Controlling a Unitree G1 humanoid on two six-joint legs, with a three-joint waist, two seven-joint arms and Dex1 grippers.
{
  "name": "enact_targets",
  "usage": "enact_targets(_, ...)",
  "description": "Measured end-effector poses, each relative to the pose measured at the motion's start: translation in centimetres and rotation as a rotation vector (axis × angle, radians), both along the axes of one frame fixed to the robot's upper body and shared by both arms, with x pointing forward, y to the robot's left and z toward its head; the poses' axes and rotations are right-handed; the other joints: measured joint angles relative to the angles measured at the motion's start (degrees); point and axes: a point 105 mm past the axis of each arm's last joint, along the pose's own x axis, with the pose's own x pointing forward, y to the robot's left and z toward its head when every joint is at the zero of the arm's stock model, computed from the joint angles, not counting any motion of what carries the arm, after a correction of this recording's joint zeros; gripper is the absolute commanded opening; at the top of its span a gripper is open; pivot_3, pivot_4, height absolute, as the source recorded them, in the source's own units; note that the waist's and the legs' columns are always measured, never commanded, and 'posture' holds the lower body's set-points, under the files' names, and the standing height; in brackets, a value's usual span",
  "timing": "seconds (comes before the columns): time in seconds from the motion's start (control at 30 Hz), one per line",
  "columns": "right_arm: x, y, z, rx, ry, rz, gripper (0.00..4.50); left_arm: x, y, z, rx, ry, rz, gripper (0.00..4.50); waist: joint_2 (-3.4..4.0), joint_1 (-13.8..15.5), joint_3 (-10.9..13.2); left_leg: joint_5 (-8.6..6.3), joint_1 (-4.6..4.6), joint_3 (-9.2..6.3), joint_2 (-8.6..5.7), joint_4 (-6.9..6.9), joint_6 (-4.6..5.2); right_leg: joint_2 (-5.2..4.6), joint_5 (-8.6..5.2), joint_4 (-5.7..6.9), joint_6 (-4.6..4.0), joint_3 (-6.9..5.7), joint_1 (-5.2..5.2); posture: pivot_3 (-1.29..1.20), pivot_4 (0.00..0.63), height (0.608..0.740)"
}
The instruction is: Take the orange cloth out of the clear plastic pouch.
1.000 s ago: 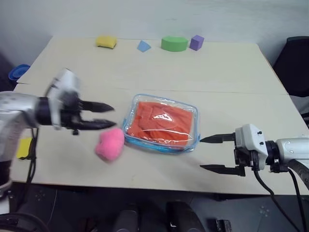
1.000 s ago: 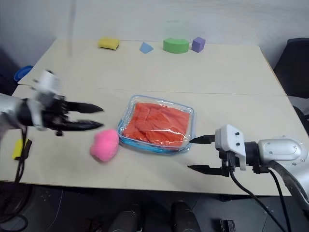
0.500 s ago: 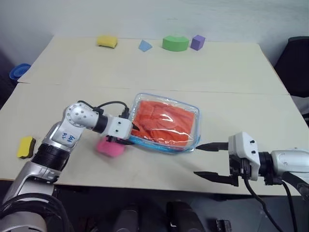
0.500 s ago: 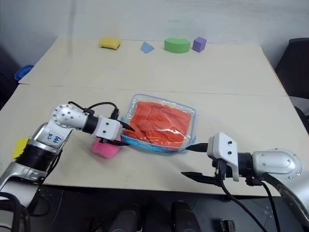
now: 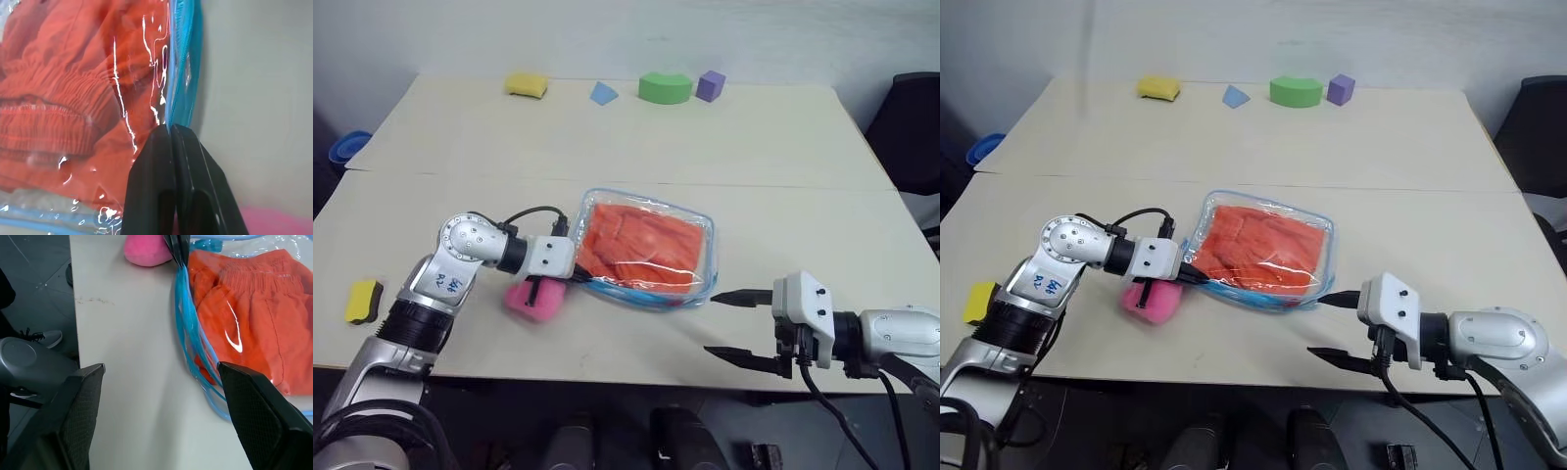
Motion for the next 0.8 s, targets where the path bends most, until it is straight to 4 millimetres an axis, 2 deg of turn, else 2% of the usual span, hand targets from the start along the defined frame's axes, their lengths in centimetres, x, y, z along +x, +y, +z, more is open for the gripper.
enact_targets(0.1,0.3,0.2,0.1,0.012,-0.018,-0.011,3.82,-0.5,-2.1,1.1,-0.125,0.055,0.021,0.01,-0.02,0.30,-0.01,0.00,-0.01,-0.03,-0.01,0.03,0.00,-0.02,0.01,-0.02,0.01,-0.02,0.02,0.00,0.150,0.740)
enact_targets(0.2,1.0,0.5,-0.4,0.016,-0.022,-0.038,3.82,-0.7,-3.3,2.4,-0.224,0.090,0.063,0.01,-0.02,0.14,-0.01,0.01,0.00,-0.03,-0.01,0.03,-0.02,0.00,0.01,-0.02,0.01,-0.01,0.02,0.00,0.150,0.740)
enact_targets(0.3,2.5,1.0,-1.1,0.018,-0.044,-0.081,3.20,-0.7,-4.2,3.0,-0.283,0.112,0.092,0.00,-0.03,-0.16,-0.02,0.11,0.02,-0.01,-0.01,0.03,-0.19,0.03,0.01,-0.04,0.01,0.01,0.01,0.00,0.150,0.740)
enact_targets(0.47,6.3,2.4,-1.5,0.013,-0.171,-0.183,1.58,-0.9,-5.0,3.0,-0.312,0.115,0.109,0.00,-0.03,-0.20,-0.02,0.17,0.04,0.01,-0.01,0.01,-0.30,0.05,0.00,-0.01,0.00,0.06,-0.10,0.00,0.150,0.740)
enact_targets(0.57,7.7,2.9,-2.0,-0.063,-0.285,-0.207,1.58,-0.9,-5.2,2.9,-0.319,0.119,0.116,0.00,-0.03,-0.05,-0.02,0.17,0.02,0.01,-0.01,0.01,-0.31,0.04,0.00,-0.01,0.01,0.05,-0.09,0.00,0.150,0.740)
enact_targets(0.77,8.2,3.9,-3.9,-0.158,-0.383,-0.208,1.58,-0.9,-5.7,2.7,-0.321,0.125,0.117,0.00,-0.03,-0.08,-0.02,0.18,0.00,0.02,-0.03,0.01,-0.31,0.03,0.00,0.04,0.01,0.05,-0.10,0.00,0.150,0.740)
enact_targets(0.8,8.3,4.0,-3.9,-0.157,-0.392,-0.213,1.75,-0.9,-5.8,2.7,-0.322,0.124,0.117,0.00,-0.03,-0.09,-0.02,0.18,0.00,0.01,-0.03,0.01,-0.31,0.04,0.00,0.07,0.00,0.04,-0.10,0.00,0.150,0.740)
